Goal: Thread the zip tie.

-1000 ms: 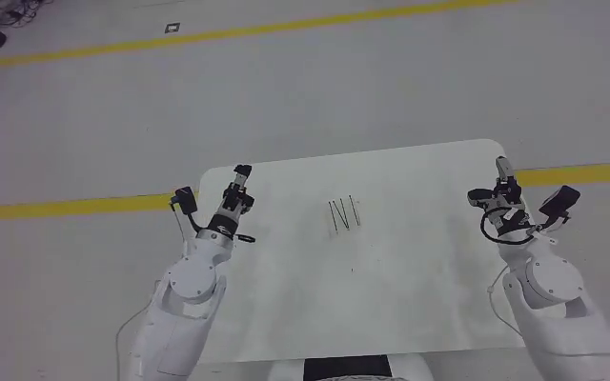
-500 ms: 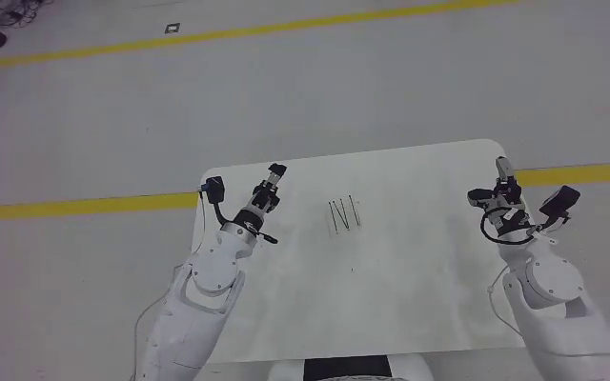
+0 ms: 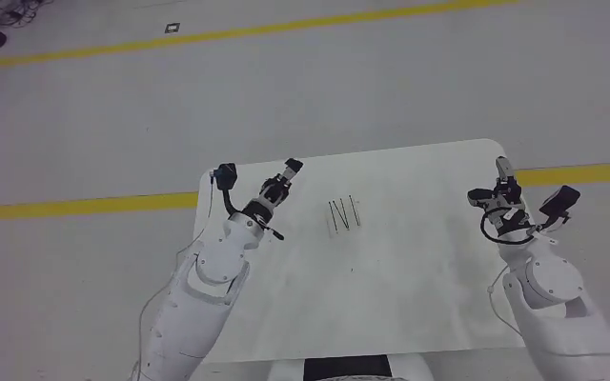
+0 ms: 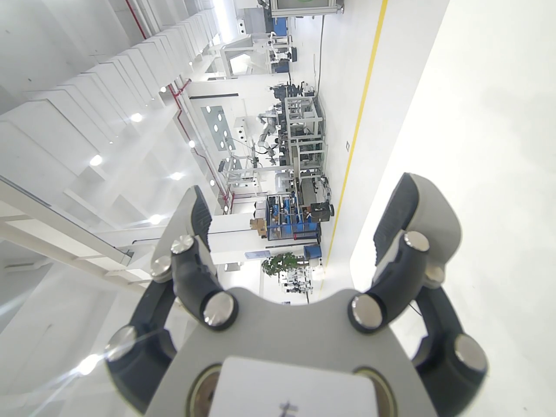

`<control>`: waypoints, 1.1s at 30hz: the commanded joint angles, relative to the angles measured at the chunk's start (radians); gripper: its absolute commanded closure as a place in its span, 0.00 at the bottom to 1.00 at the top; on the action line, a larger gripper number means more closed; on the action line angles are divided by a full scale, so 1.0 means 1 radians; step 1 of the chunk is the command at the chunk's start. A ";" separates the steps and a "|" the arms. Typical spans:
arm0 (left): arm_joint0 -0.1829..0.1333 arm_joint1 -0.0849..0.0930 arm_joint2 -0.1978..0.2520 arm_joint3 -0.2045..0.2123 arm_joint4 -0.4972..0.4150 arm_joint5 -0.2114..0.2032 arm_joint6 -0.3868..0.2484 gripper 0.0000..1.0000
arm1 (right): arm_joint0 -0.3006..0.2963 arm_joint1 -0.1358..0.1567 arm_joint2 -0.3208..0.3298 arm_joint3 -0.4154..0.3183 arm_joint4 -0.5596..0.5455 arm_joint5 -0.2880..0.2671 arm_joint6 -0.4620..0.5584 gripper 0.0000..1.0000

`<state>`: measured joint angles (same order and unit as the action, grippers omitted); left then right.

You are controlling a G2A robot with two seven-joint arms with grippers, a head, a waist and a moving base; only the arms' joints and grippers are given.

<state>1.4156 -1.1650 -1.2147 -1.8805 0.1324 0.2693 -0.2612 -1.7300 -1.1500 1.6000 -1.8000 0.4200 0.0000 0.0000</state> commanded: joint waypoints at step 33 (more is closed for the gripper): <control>-0.198 -0.023 0.173 0.162 0.168 0.071 -0.177 0.00 | 0.000 0.000 0.000 0.000 0.000 0.000 0.000 0.00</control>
<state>1.2176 -1.1877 -1.0419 -1.7191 0.3006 0.3400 -0.4384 -1.7300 -1.1500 1.6000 -1.8000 0.4200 0.0000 0.0000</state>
